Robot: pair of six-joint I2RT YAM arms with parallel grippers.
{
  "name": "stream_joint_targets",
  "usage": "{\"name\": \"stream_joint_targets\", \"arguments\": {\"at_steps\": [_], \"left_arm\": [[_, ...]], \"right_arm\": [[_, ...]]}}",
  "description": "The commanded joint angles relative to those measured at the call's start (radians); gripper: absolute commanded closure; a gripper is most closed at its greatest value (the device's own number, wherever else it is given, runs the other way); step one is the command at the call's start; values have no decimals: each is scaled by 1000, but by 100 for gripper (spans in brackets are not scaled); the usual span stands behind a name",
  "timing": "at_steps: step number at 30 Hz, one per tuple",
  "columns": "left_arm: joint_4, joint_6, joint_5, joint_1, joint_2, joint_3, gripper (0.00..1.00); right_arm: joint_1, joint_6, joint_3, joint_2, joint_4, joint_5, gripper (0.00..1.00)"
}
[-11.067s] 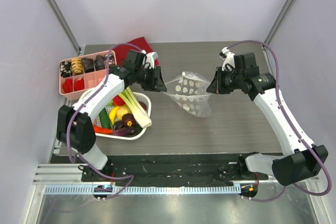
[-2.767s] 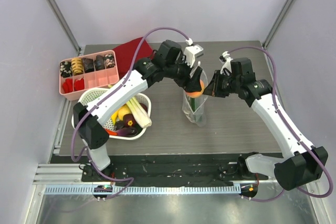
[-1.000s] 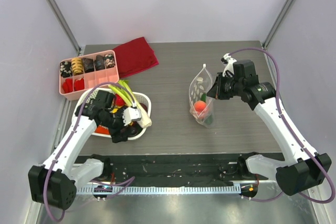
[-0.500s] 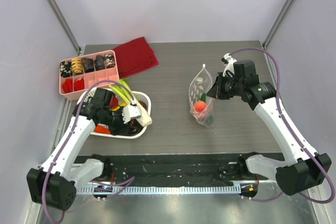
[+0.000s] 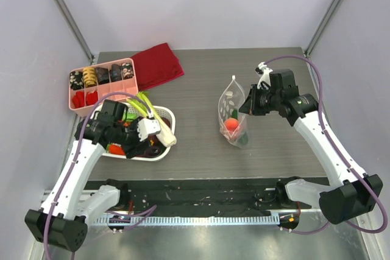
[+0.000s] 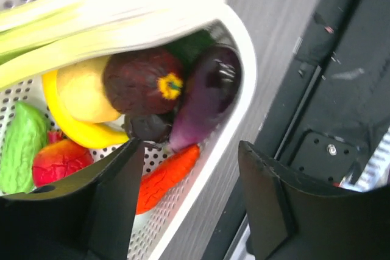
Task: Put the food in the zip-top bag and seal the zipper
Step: Pick up the fake fruit from the bin.
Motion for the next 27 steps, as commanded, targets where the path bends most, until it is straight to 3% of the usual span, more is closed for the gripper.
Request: {"name": "stream_joint_targets", "arguments": {"at_steps": [1,3,6,11,19,27], "left_arm": [[212,-201,-157,2,78,10,30],[221,-223,-252,21,133,45,23],[236,-140,-283,126,170,55,17],[246,-5,-284,313,268,64,18],[442,105,-323,341,478,47,18],[480,161,-278,340,590,40,22]], "right_arm": [[-2,-5,28,-11,12,-9,99],[-4,-8,27,-17,9,-3,99],[-2,-9,21,-19,9,-5,99],[-2,-8,11,-14,12,-12,99],[-2,-9,7,-15,21,-8,99],[-6,-11,1,-25,18,0,99]]}}
